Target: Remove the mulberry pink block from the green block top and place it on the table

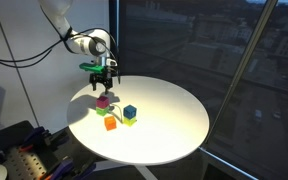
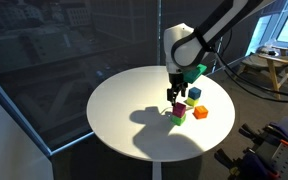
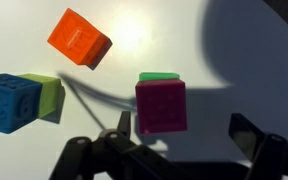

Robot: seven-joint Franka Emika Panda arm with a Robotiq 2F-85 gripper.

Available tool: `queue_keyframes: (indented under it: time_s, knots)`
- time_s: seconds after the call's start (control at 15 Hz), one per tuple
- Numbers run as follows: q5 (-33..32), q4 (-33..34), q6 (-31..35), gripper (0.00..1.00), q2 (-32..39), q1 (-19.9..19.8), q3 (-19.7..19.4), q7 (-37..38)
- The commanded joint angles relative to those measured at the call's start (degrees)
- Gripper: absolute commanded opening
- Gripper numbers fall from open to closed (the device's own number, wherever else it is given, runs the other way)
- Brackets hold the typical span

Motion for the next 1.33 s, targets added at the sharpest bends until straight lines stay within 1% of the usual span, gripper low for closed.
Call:
queue_keyframes:
  time_s: [0.0,0.4,1.13,1.2,1.27]
  knots:
    - [-0.42,-0.08,1.65,1.00,0.71,-0.20,-0.57,0.63]
    - [-0.35,0.54,1.97,1.00,2.63,-0.33,-1.40,0.71]
    - [-0.57,1.24,1.67,1.00,5.23,-0.10,-1.80,0.81]
    - [-0.63,1.37,1.59,0.84,5.46,-0.05,-1.84,0.85]
    - [-0.63,1.46,1.52,0.75,5.66,-0.03,-1.85,0.86]
